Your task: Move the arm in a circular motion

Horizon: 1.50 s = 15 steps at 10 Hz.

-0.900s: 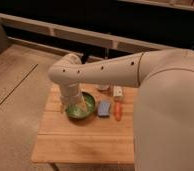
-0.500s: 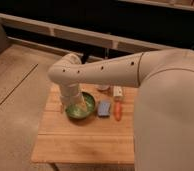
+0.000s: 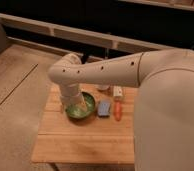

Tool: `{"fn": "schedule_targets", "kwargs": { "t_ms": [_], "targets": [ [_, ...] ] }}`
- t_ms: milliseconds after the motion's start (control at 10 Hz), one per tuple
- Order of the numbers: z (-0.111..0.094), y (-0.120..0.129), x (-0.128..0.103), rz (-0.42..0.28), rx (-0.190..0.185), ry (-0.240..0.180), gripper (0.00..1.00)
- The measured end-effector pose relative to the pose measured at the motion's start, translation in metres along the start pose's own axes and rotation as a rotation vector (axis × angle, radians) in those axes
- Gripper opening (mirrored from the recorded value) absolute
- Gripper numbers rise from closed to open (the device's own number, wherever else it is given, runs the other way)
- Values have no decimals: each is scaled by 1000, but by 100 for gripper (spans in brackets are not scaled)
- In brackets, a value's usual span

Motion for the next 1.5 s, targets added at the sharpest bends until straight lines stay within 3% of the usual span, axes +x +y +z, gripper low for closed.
{"fn": "schedule_targets", "kwargs": {
  "t_ms": [1100,1200,1300,1500],
  "targets": [
    [-1,0,0,-1,1,-4,65],
    [-3,-1,-4,-6,3,-18,65],
    [-11,-4,-20,-26,-2,-72,65],
    [-38,-11,-65,-90,-27,-219,65]
  ]
}}
